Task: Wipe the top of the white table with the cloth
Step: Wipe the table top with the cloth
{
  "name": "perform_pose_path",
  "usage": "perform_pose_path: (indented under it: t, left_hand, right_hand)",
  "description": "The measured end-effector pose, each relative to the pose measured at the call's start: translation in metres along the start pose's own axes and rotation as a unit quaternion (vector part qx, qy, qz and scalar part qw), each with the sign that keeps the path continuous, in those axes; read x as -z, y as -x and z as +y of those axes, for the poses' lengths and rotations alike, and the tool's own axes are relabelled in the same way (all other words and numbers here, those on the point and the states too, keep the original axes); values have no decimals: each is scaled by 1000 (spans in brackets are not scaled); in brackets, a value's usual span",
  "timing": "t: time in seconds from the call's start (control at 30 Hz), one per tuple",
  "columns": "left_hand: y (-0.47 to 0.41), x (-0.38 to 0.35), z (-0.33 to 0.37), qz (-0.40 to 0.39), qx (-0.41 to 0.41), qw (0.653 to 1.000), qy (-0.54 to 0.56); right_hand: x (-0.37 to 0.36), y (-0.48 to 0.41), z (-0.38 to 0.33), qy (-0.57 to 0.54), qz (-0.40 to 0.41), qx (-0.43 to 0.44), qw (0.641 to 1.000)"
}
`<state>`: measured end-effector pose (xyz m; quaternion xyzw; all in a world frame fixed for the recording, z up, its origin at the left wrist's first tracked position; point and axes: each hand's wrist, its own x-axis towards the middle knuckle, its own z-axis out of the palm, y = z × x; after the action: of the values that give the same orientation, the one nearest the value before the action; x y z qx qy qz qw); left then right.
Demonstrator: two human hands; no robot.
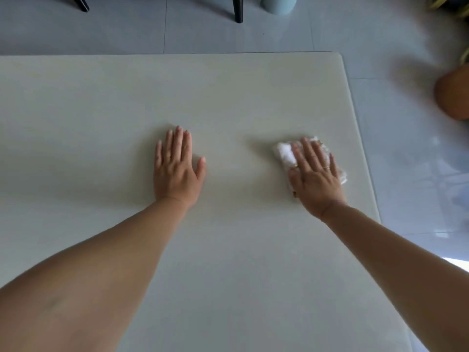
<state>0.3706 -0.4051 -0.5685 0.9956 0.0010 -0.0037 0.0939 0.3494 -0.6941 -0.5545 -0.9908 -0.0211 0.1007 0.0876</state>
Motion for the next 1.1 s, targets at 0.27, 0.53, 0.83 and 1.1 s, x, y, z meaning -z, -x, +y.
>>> perform_pose_path:
  t: [0.27, 0.53, 0.83, 1.1]
  left_hand:
    - [128, 6, 79, 0, -19, 997, 70]
    - [190, -8, 82, -77, -75, 994, 20]
    - [190, -8, 83, -54, -72, 995, 35]
    - [190, -8, 83, -34, -76, 995, 48]
  right_hand:
    - [-22, 80, -55, -8, -8, 46, 999]
    - [-31, 116, -52, -52, 24, -153, 987]
    - [-25, 154, -3, -16, -1, -49, 999]
    - [-40, 208, -23, 17, -27, 104, 994]
